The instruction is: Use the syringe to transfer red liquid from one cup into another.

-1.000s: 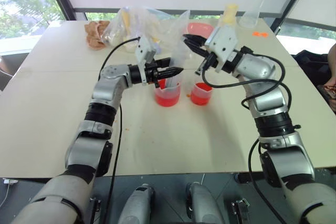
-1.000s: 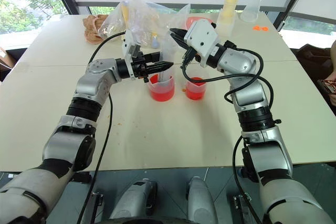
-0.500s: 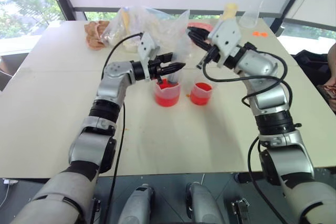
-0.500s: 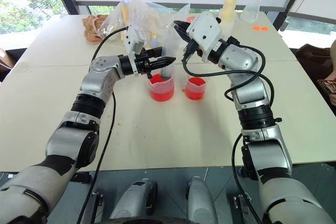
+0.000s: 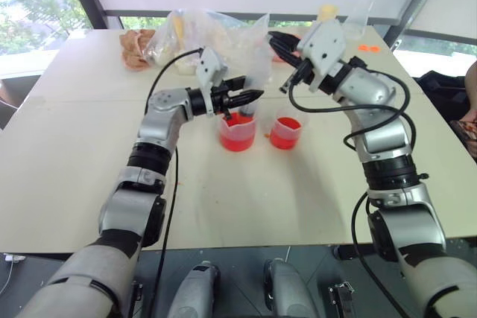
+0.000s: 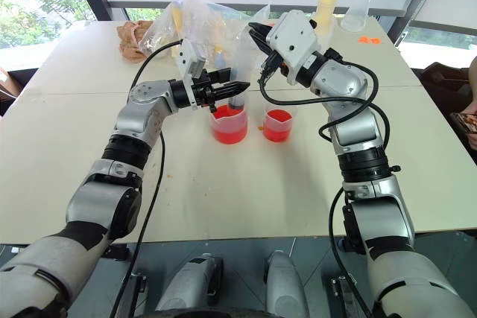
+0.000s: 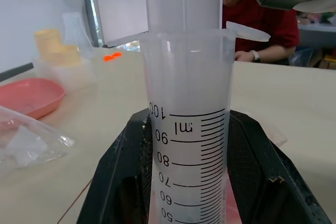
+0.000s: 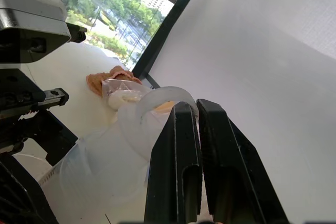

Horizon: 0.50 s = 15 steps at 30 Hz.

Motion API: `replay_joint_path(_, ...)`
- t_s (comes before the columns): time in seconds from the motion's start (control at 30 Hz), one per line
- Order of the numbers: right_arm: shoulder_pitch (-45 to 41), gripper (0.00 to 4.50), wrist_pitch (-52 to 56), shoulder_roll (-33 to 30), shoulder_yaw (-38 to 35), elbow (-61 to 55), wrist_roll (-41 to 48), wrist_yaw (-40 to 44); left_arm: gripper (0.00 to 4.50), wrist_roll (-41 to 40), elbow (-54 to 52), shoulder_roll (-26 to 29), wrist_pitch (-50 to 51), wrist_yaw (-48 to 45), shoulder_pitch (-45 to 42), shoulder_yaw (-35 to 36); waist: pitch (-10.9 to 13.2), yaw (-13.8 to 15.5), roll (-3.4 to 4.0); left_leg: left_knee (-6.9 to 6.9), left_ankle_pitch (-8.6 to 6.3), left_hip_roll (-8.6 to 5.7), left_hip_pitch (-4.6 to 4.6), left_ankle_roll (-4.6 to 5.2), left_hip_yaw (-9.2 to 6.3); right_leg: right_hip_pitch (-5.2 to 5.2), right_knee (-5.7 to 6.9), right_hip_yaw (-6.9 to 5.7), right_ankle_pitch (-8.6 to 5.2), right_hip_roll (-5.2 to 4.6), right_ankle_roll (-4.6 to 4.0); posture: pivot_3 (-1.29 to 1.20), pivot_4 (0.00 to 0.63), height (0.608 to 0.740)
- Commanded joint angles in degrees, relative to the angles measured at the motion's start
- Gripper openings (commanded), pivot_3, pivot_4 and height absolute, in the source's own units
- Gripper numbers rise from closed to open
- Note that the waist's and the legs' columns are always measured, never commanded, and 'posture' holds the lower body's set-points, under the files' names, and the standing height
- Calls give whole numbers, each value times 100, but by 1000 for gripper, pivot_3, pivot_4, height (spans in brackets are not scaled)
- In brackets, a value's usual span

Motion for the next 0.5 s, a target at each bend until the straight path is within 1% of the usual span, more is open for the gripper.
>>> replay_joint_path(0.03, -215, 1397, -65, -92, -367, -659, 311, 37, 1444, 15, 142, 107, 145, 34, -64, 71, 0, -1, 0, 0, 0, 0, 0, 0, 0, 0, 0, 0, 0, 0, 0, 0, 150, 740)
replay_joint_path(0.1, 17, 2421, 99, -207, -411, -909, 353, 99, 1444, -28, 169, 165, 163, 59, -141, 171, 0, 3, 0, 0, 0, 0, 0, 0, 0, 0, 0, 0, 0, 0, 0, 0, 150, 740)
replay_joint_path(0.13, 183, 2868, 299, -255, -536, -1147, 522, 108, 1444, -70, 178, 196, 180, 91, -198, 242, 1, -3, 2, 0, 0, 0, 0, 0, 0, 0, 0, 0, 0, 0, 0, 0, 150, 740)
replay_joint_path(0.27, 661, 2868, 1058, -451, -950, -1955, 1207, 208, 1444, -155, 160, 270, 242, 162, -294, 387, 1, 24, 1, -1, -1, 1, -1, 2, 0, -1, 0, 0, 0, 1, 0, 0, 150, 740)
replay_joint_path(0.37, 1354, 2868, 2020, -902, -1468, -2748, 2090, 500, 1444, -216, -14, 341, 330, 142, -265, 458, 1, 68, 1, 1, -3, 1, -3, 5, -6, 2, -2, 0, 0, 1, 0, 0, 150, 740)
replay_joint_path(0.5, 2102, 2868, 2740, -1434, -1733, -3268, 2428, 620, 1444, -370, -234, 311, 472, 152, -287, 520, 1, 45, 1, 3, -7, 0, -4, 12, 1, 4, -6, 1, 0, -3, 1, 0, 150, 740)
